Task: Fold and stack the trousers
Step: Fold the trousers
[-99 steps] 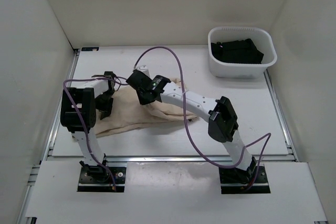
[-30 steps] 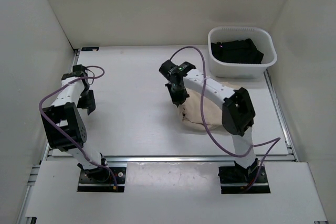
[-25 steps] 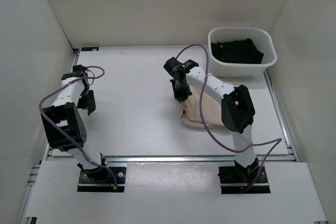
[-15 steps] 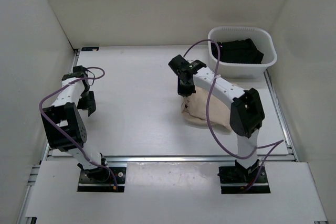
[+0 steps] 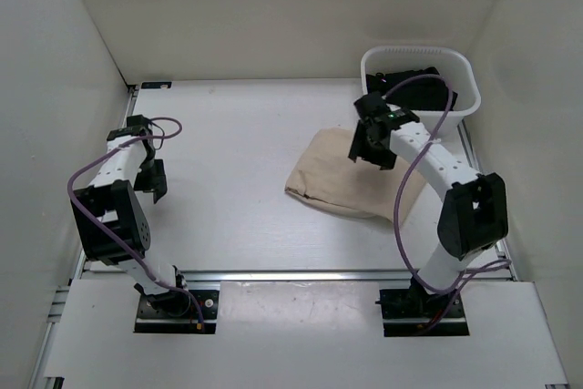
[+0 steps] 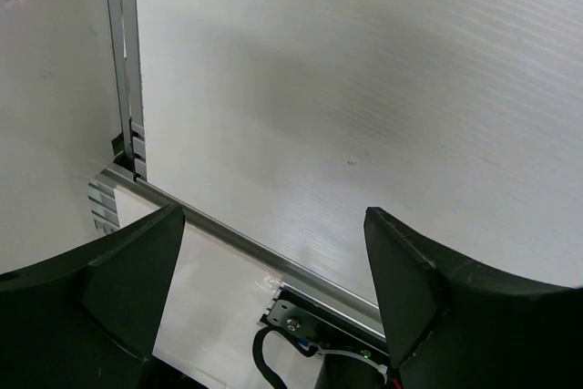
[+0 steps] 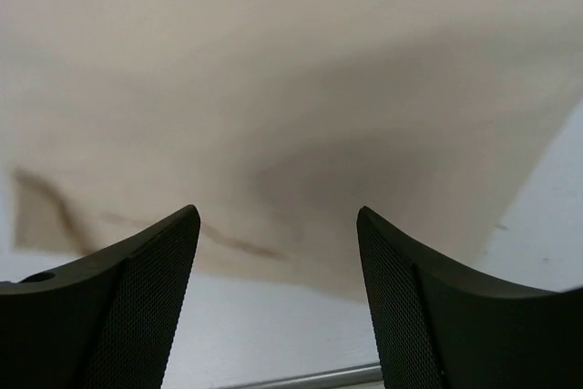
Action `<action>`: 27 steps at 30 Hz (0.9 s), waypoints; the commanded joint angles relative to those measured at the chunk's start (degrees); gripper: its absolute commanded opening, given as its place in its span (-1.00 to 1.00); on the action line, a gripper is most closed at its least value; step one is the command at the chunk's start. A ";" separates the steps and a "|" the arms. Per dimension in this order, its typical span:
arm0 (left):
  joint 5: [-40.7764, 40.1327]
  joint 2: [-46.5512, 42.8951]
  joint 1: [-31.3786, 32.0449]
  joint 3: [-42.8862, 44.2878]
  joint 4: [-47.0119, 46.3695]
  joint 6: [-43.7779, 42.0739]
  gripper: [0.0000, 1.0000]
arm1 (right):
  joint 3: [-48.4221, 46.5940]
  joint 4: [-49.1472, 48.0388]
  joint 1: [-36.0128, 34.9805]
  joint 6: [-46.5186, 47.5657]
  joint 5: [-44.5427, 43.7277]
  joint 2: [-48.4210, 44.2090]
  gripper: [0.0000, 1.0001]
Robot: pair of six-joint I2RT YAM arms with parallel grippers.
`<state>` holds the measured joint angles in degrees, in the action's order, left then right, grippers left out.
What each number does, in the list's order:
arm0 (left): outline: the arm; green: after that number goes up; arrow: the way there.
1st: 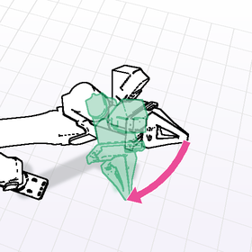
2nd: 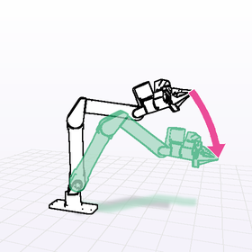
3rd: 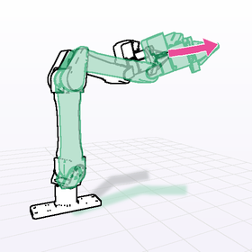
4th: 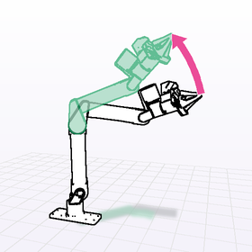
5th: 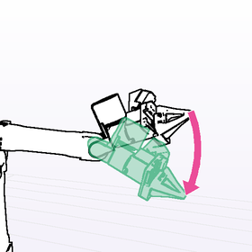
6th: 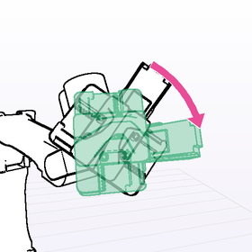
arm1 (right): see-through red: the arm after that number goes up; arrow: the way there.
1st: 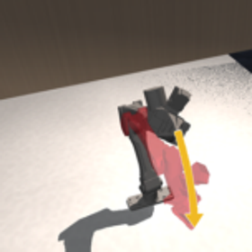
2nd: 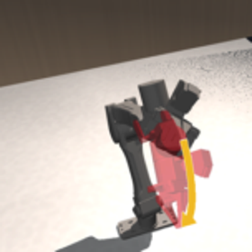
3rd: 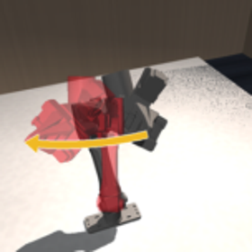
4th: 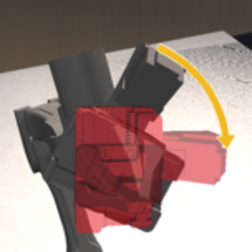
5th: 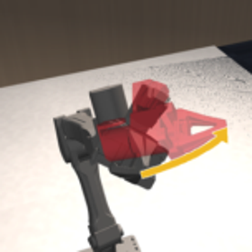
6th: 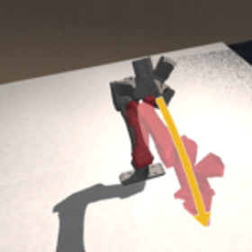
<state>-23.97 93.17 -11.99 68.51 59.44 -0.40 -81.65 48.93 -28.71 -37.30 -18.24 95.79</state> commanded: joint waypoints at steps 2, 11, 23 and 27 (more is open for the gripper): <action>1.11 -2.81 0.21 -0.31 -0.11 0.40 0.83 | -1.11 -3.15 6.56 3.80 -1.01 6.31 0.49; 1.11 -5.80 0.21 -2.32 0.50 0.40 0.83 | -11.69 -5.06 -0.54 18.13 11.47 25.93 0.27; 1.11 -6.86 -0.32 -4.00 0.50 0.40 0.83 | -5.38 -12.27 -9.44 22.62 21.31 20.32 0.39; 1.11 -6.33 -0.32 -3.38 0.50 0.40 0.83 | -6.24 -10.52 -9.96 21.40 17.99 16.29 0.79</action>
<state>-23.27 88.73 -12.05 64.97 60.01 -0.40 -88.23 38.11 -39.03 -15.33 -0.05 116.75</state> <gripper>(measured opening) 0.914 0.864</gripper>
